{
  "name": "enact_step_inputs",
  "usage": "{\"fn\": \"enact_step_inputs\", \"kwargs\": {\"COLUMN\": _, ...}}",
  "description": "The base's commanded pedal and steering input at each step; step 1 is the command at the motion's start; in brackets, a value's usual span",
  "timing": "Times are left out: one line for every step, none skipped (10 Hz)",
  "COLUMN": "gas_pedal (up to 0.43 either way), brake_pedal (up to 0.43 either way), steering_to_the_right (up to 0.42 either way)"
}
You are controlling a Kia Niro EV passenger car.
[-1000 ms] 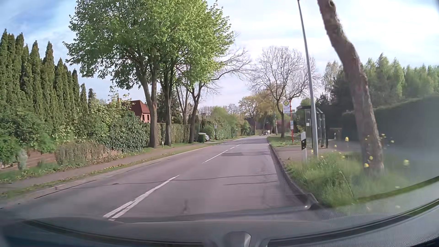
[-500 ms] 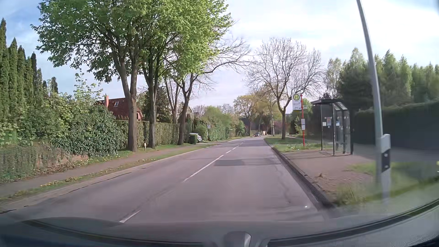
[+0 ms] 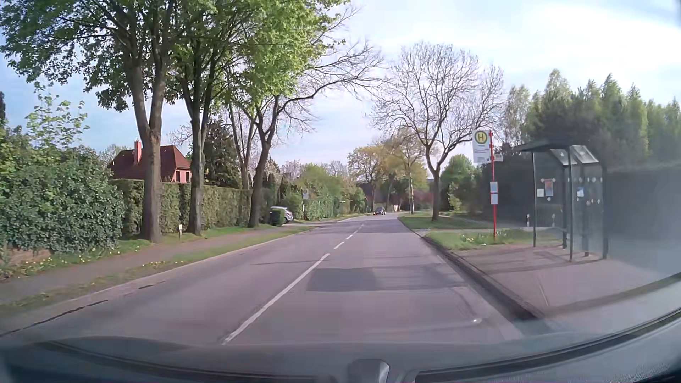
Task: Follow the waypoints while adhering to traffic rules and regulations
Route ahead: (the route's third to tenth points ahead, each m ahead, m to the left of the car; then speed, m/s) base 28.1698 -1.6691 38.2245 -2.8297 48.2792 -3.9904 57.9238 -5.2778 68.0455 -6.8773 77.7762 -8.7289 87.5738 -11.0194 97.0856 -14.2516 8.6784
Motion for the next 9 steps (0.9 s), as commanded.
{"fn": "enact_step_inputs", "kwargs": {"gas_pedal": 0.028, "brake_pedal": 0.000, "steering_to_the_right": 0.044}}
{"fn": "enact_step_inputs", "kwargs": {"gas_pedal": 0.028, "brake_pedal": 0.000, "steering_to_the_right": 0.044}}
{"fn": "enact_step_inputs", "kwargs": {"gas_pedal": 0.028, "brake_pedal": 0.000, "steering_to_the_right": 0.043}}
{"fn": "enact_step_inputs", "kwargs": {"gas_pedal": 0.028, "brake_pedal": 0.000, "steering_to_the_right": 0.042}}
{"fn": "enact_step_inputs", "kwargs": {"gas_pedal": 0.028, "brake_pedal": 0.000, "steering_to_the_right": 0.038}}
{"fn": "enact_step_inputs", "kwargs": {"gas_pedal": 0.028, "brake_pedal": 0.000, "steering_to_the_right": 0.032}}
{"fn": "enact_step_inputs", "kwargs": {"gas_pedal": 0.028, "brake_pedal": 0.000, "steering_to_the_right": 0.025}}
{"fn": "enact_step_inputs", "kwargs": {"gas_pedal": 0.028, "brake_pedal": 0.000, "steering_to_the_right": 0.021}}
{"fn": "enact_step_inputs", "kwargs": {"gas_pedal": 0.028, "brake_pedal": 0.000, "steering_to_the_right": 0.018}}
